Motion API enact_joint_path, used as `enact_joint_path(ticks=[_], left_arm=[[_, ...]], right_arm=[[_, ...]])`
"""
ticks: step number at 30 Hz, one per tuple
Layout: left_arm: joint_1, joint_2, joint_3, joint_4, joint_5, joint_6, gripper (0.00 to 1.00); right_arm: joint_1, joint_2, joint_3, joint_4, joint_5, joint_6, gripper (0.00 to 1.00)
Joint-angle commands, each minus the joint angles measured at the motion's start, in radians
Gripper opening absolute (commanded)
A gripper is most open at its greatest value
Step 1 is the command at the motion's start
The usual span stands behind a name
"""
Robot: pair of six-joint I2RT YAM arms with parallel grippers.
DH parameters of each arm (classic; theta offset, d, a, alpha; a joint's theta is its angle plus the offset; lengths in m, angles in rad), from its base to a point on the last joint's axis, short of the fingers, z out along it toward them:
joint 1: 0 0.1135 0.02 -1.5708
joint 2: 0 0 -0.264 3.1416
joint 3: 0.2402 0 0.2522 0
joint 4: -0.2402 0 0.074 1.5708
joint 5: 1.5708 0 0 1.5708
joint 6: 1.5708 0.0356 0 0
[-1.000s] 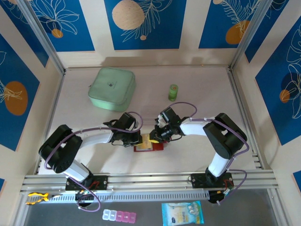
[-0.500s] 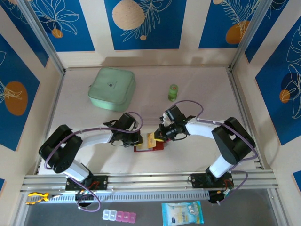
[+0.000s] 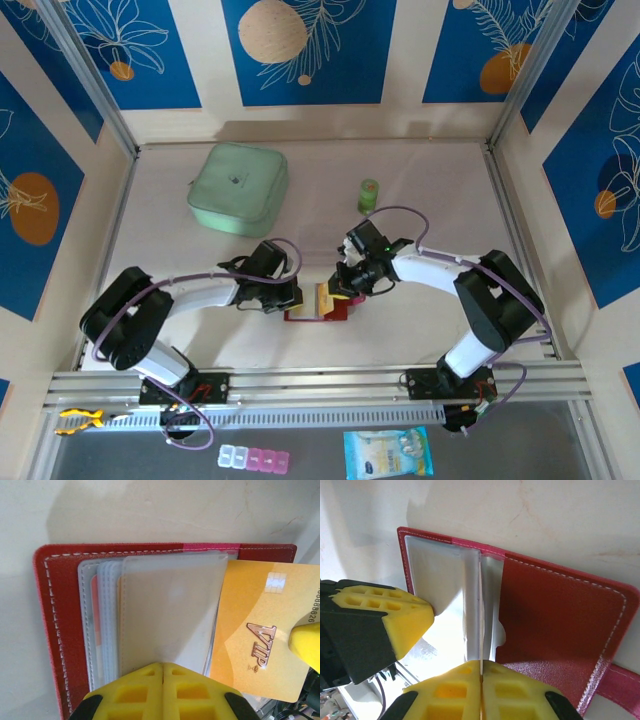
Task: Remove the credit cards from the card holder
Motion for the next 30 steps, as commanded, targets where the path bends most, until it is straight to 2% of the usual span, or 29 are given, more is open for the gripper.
enact_joint_path(ticks=[1, 14, 19, 26, 30], left_arm=[[-0.007, -0.041, -0.023, 0.025, -0.007, -0.022, 0.00], [-0.006, -0.140, -0.040, 0.006, -0.005, -0.001, 0.01], [-0.004, -0.154, -0.059, 0.019, 0.012, 0.004, 0.01], [0.002, -0.206, -0.079, 0.011, -0.026, 0.002, 0.04], [0.018, -0.238, -0.092, -0.001, -0.053, 0.004, 0.07]], right_arm=[[0.021, 0.010, 0.028, -0.057, 0.023, 0.010, 0.12], [0.087, -0.031, 0.063, -0.148, 0.102, 0.094, 0.14], [0.099, -0.045, 0.066, -0.173, 0.134, 0.106, 0.11], [0.118, -0.073, 0.115, -0.234, 0.187, 0.075, 0.05], [0.111, -0.099, 0.151, -0.281, 0.205, -0.005, 0.05]])
